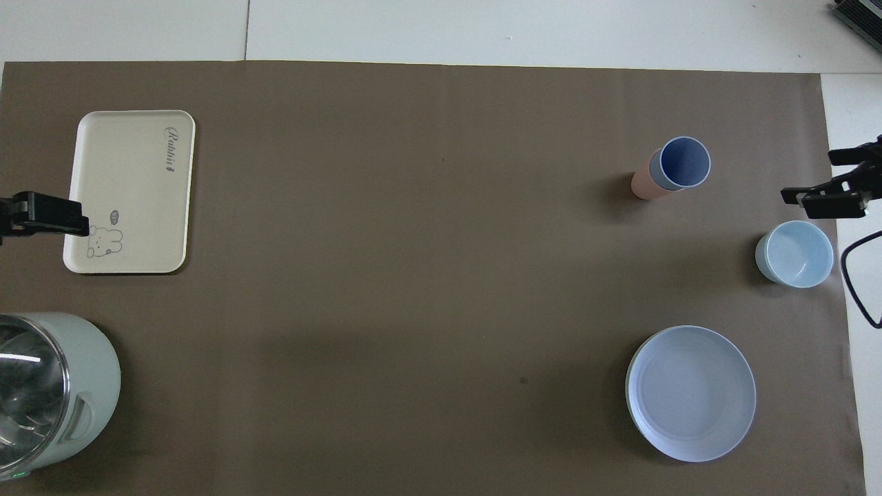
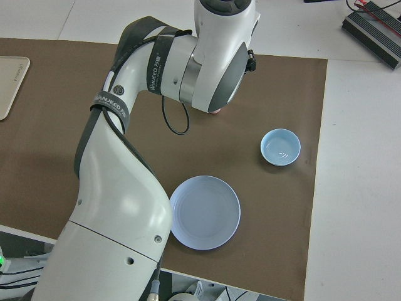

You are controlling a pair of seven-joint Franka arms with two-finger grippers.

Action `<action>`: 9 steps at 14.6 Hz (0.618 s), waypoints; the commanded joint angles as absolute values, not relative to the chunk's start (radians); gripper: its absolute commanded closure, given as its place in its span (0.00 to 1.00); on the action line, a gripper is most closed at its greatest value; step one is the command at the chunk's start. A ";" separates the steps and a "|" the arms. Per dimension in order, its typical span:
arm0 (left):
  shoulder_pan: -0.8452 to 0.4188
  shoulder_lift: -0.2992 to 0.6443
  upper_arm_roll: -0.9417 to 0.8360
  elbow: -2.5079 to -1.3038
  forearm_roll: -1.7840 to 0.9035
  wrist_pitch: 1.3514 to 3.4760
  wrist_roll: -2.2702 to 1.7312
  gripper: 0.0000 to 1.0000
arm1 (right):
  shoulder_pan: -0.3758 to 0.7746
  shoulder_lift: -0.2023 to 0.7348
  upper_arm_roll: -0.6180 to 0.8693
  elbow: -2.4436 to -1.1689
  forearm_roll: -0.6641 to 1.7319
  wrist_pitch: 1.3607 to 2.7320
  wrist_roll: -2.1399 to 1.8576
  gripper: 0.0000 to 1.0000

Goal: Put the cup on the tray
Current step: 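Move the right gripper over the blue cup stacked in the pink cup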

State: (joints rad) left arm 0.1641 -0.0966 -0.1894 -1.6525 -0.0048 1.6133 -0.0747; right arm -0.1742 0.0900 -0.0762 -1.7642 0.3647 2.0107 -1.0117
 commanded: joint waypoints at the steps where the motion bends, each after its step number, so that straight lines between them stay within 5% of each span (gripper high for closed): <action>1: 0.170 -0.106 -0.189 -1.660 -0.014 1.605 -0.072 0.00 | -0.219 0.184 -0.066 -1.766 0.518 2.045 -1.235 0.00; 9: 0.170 -0.106 -0.190 -1.660 -0.014 1.605 -0.072 0.00 | -0.239 0.374 -0.064 -1.789 0.877 2.046 -1.619 0.00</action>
State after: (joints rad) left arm 0.1641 -0.0966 -0.1894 -1.6525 -0.0048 1.6133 -0.0747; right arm -0.2259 0.3426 -0.0759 -1.7844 0.8072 2.0418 -1.5455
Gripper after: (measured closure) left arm 0.000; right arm 0.000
